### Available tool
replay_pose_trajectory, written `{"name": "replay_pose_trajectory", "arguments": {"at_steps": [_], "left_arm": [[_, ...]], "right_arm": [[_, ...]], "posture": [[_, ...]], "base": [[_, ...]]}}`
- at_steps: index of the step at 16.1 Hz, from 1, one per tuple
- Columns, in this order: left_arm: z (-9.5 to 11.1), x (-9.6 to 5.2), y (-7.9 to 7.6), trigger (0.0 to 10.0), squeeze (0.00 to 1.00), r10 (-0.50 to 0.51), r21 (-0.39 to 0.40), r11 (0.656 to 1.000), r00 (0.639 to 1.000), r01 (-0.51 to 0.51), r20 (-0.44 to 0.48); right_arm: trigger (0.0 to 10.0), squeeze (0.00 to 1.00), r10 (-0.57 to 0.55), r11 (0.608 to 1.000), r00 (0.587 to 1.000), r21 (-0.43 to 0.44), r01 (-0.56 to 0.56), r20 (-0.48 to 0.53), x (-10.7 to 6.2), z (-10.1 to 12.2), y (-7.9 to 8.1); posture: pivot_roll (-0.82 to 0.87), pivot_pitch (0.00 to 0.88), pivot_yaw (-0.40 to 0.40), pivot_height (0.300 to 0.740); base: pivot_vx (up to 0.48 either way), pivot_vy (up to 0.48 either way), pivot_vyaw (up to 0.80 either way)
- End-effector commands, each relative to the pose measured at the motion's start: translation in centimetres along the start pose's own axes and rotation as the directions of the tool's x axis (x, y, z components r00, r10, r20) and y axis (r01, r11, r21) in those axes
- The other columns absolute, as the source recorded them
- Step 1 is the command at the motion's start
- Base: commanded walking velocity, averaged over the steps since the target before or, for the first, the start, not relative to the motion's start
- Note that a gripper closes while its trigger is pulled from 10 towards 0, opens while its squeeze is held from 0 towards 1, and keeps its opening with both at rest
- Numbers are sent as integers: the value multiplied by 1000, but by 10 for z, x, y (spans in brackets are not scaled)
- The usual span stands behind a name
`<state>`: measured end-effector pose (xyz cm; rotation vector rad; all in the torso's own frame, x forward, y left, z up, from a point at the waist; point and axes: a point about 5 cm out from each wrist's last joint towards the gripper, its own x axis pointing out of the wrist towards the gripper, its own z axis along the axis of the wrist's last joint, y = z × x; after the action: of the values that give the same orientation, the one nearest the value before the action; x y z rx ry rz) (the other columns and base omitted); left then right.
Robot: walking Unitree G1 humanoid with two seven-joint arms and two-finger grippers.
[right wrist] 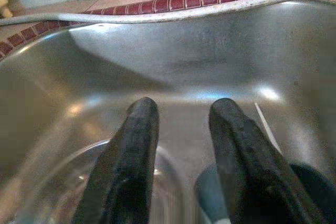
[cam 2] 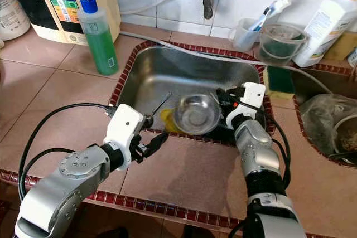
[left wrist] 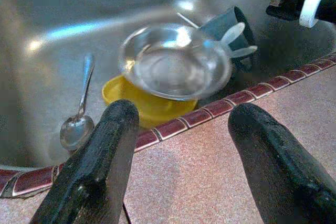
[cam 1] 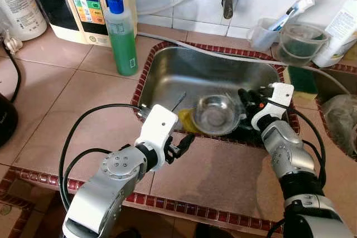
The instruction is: Kitchen organization
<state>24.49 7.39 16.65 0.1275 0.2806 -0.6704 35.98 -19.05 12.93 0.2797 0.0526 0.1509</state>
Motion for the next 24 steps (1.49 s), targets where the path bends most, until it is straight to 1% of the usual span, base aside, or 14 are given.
{"name": "replay_pose_trajectory", "arguments": {"at_steps": [1, 7, 9, 10, 11, 13, 14, 16, 18, 19, 20, 21, 23, 24], "left_arm": [[4, -2, -2, 10000, 0, 1, 6, 1000, 1000, -1, 14], [5, 1, 5, 10000, 0, 33, 21, 999, 999, -33, 35], [7, 3, 13, 10000, 0, 74, 22, 997, 995, -75, 66], [10, 6, 20, 10000, 0, 108, 21, 994, 989, -110, 106], [10, 8, 27, 10000, 0, 136, 16, 990, 984, -138, 115], [13, 10, 33, 10000, 0, 167, 16, 985, 975, -171, 147], [11, 14, 41, 10000, 0, 210, -3, 977, 965, -212, 157], [7, 19, 53, 10000, 0, 277, -2, 960, 947, -281, 165], [14, 25, 62, 10000, 0, 314, 2, 946, 923, -323, 220], [17, 27, 65, 10000, 0, 326, 8, 942, 917, -337, 232], [18, 28, 69, 10000, 0, 343, -6, 936, 907, -352, 246], [16, 30, 77, 10000, 0, 385, -30, 920, 886, -391, 259], [12, 27, 82, 10000, 0, 421, -34, 902, 861, -430, 284], [3, 22, 86, 10000, 0, 436, -24, 892, 848, -451, 300]], "right_arm": [[10000, 1000, -20, 1000, 1000, 7, 20, 8, 0, 2, -4], [10000, 1000, -3, 1000, 999, 9, 3, 51, 4, 9, 0], [10000, 1000, 19, 1000, 995, -6, -19, 96, 6, 17, 4], [10000, 1000, 44, 998, 990, -47, -38, 131, 7, 22, 8], [10000, 1000, 57, 997, 987, -54, -49, 152, 7, 25, 12], [10000, 1000, 71, 995, 983, -76, -59, 171, 7, 27, 16], [10000, 1000, 86, 993, 980, -97, -70, 177, 7, 26, 21], [10000, 1000, 96, 992, 976, -96, -79, 193, 7, 29, 28], [10000, 1000, 105, 990, 971, -111, -83, 213, 8, 32, 32], [10000, 1000, 107, 990, 971, -116, -83, 216, 8, 32, 33], [10000, 1000, 105, 990, 969, -118, -81, 221, 7, 32, 33], [10000, 1000, 103, 989, 967, -131, -74, 231, 4, 29, 36], [10000, 1000, 101, 987, 966, -144, -68, 239, 1, 25, 38], [10000, 1000, 111, 982, 961, -179, -66, 254, -4, 21, 42]], "posture": [[12, 193, -40, 740], [20, 159, -47, 740], [22, 129, -52, 740], [22, 109, -55, 740], [24, 96, -59, 740], [27, 65, -69, 740], [32, 51, -79, 740], [35, 33, -95, 740], [42, 7, -116, 740], [43, 5, -117, 740], [42, 0, -111, 740], [38, 0, -101, 740], [27, 0, -84, 740], [19, 0, -73, 740]], "base": [[0, 0, 0], [0, 0, 0], [0, 0, 0], [0, 0, 0], [0, 0, 0], [0, 0, 0], [0, 0, 0], [0, 0, 0], [0, 0, 0], [0, 0, 0], [0, 0, 0], [0, 0, 0], [0, 0, 0], [0, 0, 0]]}}
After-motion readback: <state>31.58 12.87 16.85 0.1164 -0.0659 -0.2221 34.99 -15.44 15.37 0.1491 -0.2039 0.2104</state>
